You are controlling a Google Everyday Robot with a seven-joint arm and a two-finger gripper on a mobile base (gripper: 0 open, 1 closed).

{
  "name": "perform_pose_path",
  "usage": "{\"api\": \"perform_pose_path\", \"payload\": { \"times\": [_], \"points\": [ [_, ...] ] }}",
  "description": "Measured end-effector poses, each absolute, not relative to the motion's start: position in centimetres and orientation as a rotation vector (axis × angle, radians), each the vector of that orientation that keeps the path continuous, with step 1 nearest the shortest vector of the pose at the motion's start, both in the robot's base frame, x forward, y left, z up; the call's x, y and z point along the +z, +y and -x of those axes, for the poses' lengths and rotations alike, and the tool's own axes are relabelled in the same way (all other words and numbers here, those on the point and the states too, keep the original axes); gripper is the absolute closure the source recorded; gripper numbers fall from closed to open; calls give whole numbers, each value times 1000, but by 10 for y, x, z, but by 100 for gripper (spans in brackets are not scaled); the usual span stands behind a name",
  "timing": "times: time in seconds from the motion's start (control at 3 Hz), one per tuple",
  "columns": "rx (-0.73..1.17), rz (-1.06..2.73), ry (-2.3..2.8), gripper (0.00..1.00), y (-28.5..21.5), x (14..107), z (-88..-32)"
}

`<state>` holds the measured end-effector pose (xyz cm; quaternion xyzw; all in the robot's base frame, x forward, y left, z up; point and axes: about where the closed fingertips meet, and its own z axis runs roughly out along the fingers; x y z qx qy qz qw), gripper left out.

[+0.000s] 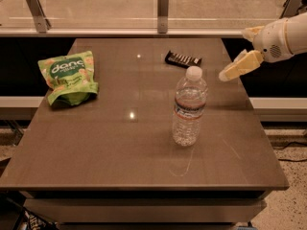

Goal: Move rxbar chocolate near green rice chip bag

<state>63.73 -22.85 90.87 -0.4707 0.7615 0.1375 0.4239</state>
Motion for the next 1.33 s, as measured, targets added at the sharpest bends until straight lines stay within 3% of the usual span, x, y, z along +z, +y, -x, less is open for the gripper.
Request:
{"api": "perform_pose_path", "payload": {
  "times": [1.33],
  "points": [
    [502, 1160, 1773, 0, -210, 873, -710]
  ]
}}
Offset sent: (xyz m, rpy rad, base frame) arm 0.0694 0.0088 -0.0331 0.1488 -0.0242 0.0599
